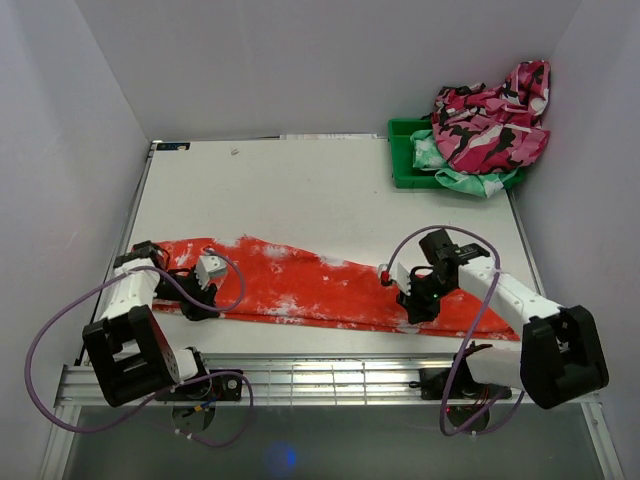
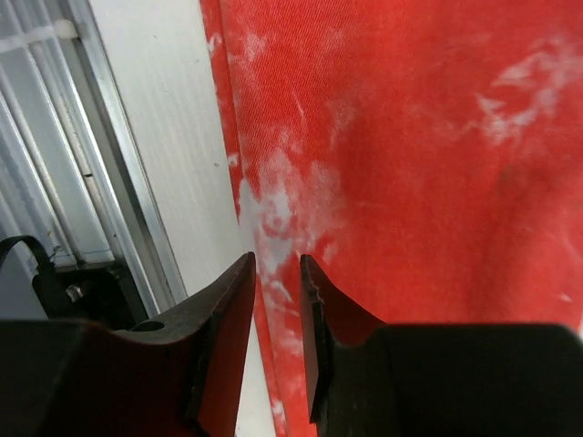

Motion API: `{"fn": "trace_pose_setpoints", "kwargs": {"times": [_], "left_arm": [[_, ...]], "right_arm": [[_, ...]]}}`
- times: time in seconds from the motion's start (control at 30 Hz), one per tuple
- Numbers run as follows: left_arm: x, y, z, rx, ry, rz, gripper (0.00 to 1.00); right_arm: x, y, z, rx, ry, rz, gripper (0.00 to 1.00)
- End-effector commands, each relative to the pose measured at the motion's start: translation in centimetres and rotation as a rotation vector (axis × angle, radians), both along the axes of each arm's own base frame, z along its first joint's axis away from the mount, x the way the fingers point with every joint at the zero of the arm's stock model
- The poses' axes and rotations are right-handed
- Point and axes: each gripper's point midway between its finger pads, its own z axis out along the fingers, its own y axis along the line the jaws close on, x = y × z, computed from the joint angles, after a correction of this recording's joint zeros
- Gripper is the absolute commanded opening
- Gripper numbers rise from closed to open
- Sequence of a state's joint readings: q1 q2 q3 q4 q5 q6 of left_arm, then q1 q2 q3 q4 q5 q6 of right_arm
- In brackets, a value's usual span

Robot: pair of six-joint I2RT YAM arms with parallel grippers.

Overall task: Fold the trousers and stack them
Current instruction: Fold the trousers

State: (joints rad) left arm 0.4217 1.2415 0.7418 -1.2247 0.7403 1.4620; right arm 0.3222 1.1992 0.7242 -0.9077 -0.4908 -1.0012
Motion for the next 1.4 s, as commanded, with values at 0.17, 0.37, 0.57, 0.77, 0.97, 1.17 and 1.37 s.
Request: {"fn": "trace_pose_setpoints", "kwargs": {"times": [0.17, 0.37, 0.57, 0.77, 0.97, 1.17, 1.37], "left_arm": [[4.7, -0.8, -4.1, 0.033, 0.027, 0.098, 0.50], [7.4, -1.2, -3.2, -0.025, 0.036, 0.117, 0.51], [7.3, -2.0, 0.6, -0.045, -0.077, 0.008, 0.55], [6.5, -3.4, 1.6, -0.019, -0.156, -0.095, 0.56], [5.8, -4.8, 0.2, -0.011, -0.135, -0.161, 0.54], [5.1, -5.8, -1.6, 0.056, -0.154, -0.236, 0.50], [5.6, -5.3, -3.0, 0.112, -0.175, -0.243, 0.51]], "right_arm": [[5.3, -1.4, -6.1, -0.224, -0.110, -0.092, 0.29], [8.5, -0.1, -5.0, -0.211, -0.138, -0.084, 0.29], [7.7, 1.1, -1.7, -0.129, -0.132, -0.080, 0.31], [7.3, 3.2, 1.2, -0.042, -0.143, -0.105, 0.33], [5.9, 5.3, 0.2, -0.057, -0.141, -0.050, 0.32], [4.8, 7.0, -2.2, -0.100, -0.152, 0.020, 0.31], [5.5, 7.2, -3.8, -0.141, -0.169, 0.016, 0.30]]}}
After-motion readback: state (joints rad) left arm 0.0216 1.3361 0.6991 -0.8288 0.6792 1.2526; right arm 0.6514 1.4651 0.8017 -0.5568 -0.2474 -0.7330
